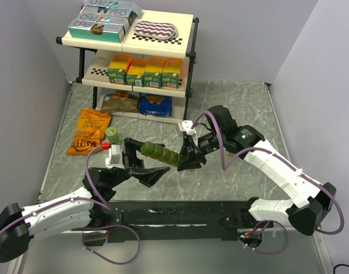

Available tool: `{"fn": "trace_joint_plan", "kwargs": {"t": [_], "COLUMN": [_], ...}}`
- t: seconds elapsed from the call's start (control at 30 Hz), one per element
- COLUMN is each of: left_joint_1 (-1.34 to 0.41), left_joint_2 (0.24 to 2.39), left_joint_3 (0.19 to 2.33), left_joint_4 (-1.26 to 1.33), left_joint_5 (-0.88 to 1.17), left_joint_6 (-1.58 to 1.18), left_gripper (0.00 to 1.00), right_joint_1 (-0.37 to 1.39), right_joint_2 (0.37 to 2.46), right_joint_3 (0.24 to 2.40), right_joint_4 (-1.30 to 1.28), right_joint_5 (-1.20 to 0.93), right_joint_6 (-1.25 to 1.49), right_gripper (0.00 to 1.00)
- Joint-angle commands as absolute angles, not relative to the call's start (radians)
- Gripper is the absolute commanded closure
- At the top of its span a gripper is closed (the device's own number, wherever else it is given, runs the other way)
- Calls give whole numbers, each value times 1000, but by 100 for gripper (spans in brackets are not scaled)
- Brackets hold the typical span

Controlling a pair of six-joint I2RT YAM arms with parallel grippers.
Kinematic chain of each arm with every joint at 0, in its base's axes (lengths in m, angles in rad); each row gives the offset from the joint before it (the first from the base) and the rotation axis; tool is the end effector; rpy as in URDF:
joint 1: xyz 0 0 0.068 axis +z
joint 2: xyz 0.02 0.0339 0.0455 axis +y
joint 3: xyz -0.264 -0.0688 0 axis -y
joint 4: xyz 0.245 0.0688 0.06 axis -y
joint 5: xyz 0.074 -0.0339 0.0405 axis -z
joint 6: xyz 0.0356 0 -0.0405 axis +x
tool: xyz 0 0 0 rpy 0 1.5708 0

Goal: Sort the pills into containers

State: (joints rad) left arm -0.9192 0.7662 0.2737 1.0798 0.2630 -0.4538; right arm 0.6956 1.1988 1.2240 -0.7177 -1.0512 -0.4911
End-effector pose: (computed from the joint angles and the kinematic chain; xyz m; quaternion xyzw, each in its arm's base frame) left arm 0.0922 -0.1362 0.2936 0.2204 0.4288 -0.6018 0.6367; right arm 0.1629 0.1763 0.3671 -0.6146 0.5298 0.4893 0.3195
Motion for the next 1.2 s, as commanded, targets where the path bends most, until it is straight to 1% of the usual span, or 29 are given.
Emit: {"fn": "trace_joint_plan", "kwargs": {"t": [0.0,0.07,0.17,0.27,0.3,0.37,0.4,0.47,0.5,0.57,0.6,0.63,0.67,0.7,0.73,0.83,0.93,0.97,1.0,1.03,1.07,1.1,1.17], "left_joint_1": [-940,-948,-956,-956,-956,-957,-957,-957,-957,-957,-956,-957,-956,-956,-956,-956,-947,-942,-928,-920,-911,-890,-868], "left_joint_2": [819,842,874,891,894,903,907,917,920,928,930,930,927,923,914,870,807,790,773,755,724,707,661], "left_joint_3": [318,327,353,359,359,364,371,377,376,374,376,376,380,380,377,362,345,339,337,334,333,334,337], "left_joint_4": [1204,1206,1189,1207,1213,1215,1215,1210,1212,1216,1215,1210,1192,1183,1172,1135,1080,1063,1046,1013,996,979,917], "left_joint_5": [241,236,238,229,227,227,229,230,232,236,236,239,245,252,255,270,294,307,319,354,374,396,457], "left_joint_6": [-456,-453,-451,-448,-448,-446,-445,-448,-448,-451,-448,-446,-443,-440,-436,-405,-376,-371,-370,-370,-373,-374,-379], "left_gripper": [0,1,5,10,15,20,26,34,43,53,66,72,87,94,99,99,99,99,99,99,99,99,99], "right_joint_1": [692,692,693,693,693,695,695,695,695,695,693,693,695,693,693,693,693,693,693,695,693,692,684], "right_joint_2": [1197,1197,1196,1198,1198,1198,1198,1198,1200,1200,1198,1197,1198,1198,1195,1184,1170,1169,1166,1158,1155,1151,1135], "right_joint_3": [1221,1213,1207,1203,1201,1193,1192,1190,1190,1192,1192,1192,1190,1190,1190,1196,1210,1215,1223,1244,1256,1270,1313], "right_joint_4": [-638,-626,-611,-603,-601,-597,-594,-594,-594,-594,-594,-592,-595,-595,-597,-620,-669,-681,-727,-748,-779,-831,-892], "right_joint_5": [-1065,-1062,-1055,-1051,-1051,-1051,-1052,-1052,-1052,-1052,-1052,-1051,-1049,-1048,-1046,-1046,-1057,-1063,-1071,-1080,-1086,-1085,-1101], "right_joint_6": [-434,-423,-411,-407,-407,-403,-403,-403,-403,-402,-403,-403,-406,-408,-414,-445,-498,-512,-529,-573,-600,-623,-693], "right_gripper": [100,100,100,100,100,100,100,100,100,100,100,100,100,100,100,96,75,58,48,40,26,24,23]}}
